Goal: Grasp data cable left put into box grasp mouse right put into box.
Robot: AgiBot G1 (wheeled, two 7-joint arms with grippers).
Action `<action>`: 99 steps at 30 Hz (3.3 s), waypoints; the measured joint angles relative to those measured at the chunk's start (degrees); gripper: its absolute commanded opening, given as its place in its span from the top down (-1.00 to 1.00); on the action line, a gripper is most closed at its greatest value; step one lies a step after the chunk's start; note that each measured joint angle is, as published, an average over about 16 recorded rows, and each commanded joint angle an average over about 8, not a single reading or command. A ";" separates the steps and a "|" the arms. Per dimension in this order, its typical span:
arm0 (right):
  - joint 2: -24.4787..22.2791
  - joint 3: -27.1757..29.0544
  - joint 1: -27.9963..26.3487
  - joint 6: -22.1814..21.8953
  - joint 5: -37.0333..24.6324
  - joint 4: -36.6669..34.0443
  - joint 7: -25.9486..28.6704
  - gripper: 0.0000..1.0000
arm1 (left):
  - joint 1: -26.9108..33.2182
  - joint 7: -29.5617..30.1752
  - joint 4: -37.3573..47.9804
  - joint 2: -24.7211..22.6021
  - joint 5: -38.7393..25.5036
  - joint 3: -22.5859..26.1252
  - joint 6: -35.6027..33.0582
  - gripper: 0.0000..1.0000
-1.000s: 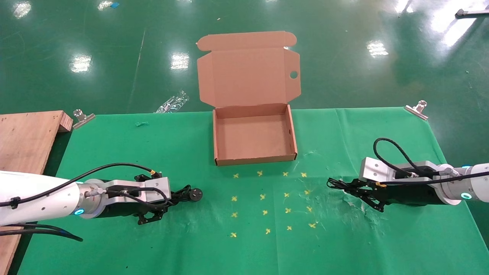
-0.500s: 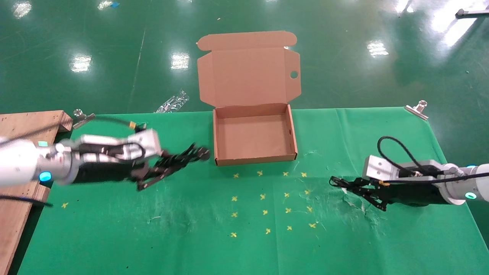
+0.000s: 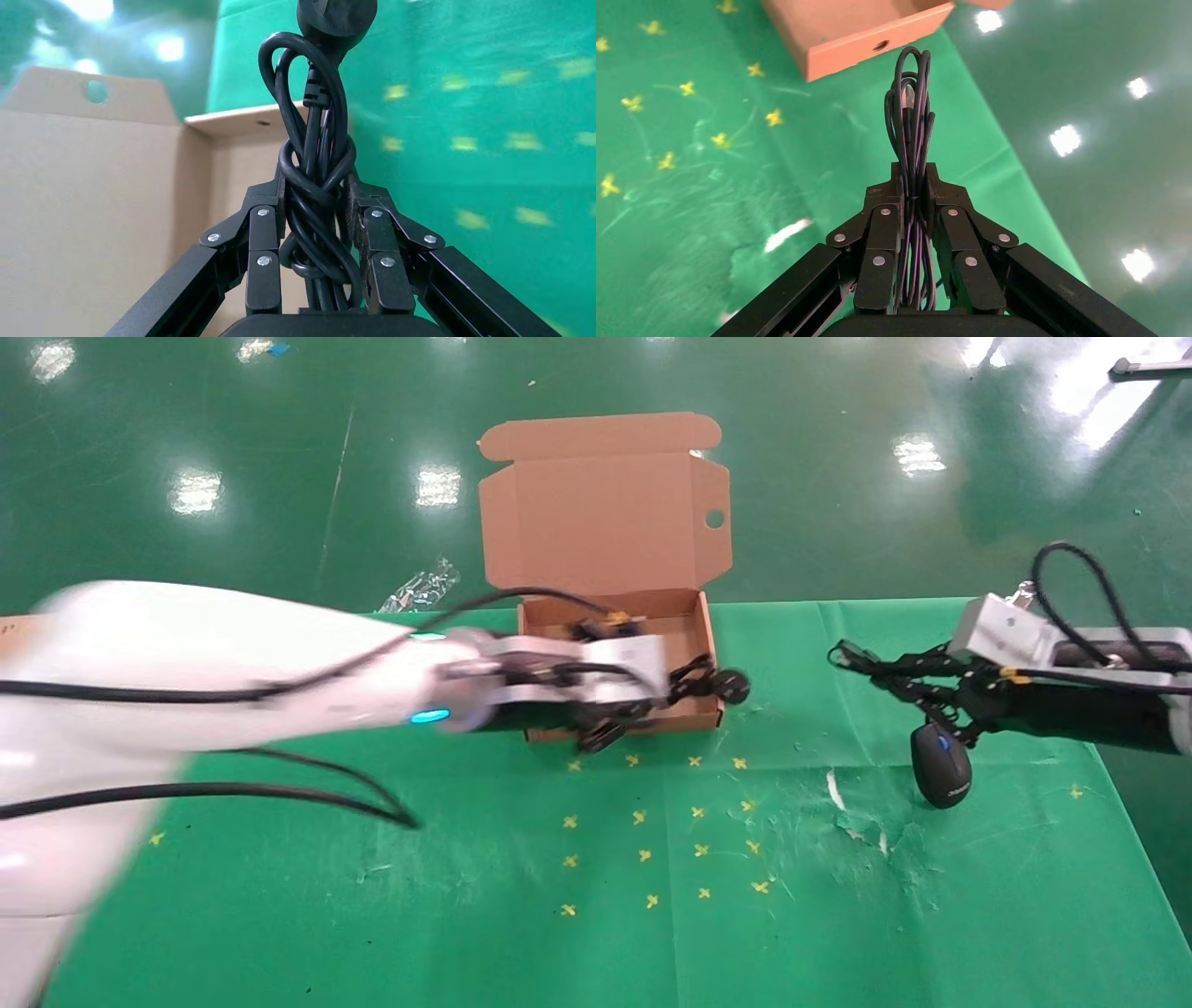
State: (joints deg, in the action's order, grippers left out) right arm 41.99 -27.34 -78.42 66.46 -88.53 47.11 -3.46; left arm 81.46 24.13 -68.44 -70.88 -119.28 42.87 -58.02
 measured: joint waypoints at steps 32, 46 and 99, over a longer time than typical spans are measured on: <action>1.17 4.23 -4.86 2.55 8.04 3.21 -2.98 1.00 | 12.19 17.93 15.57 3.86 0.44 23.80 22.39 -1.00; 18.29 -2.66 -14.55 4.47 3.09 2.00 0.36 1.00 | 14.20 21.18 12.24 20.20 3.27 19.40 22.11 -1.00; 29.66 -4.73 -13.72 -0.30 3.34 -22.88 -5.26 -1.00 | 13.91 23.39 10.80 20.71 1.46 19.42 21.90 -1.00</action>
State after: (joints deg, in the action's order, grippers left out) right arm 71.65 -32.07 -92.14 66.16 -85.20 24.24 -8.72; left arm 95.37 47.52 -57.64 -50.17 -117.83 62.29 -36.13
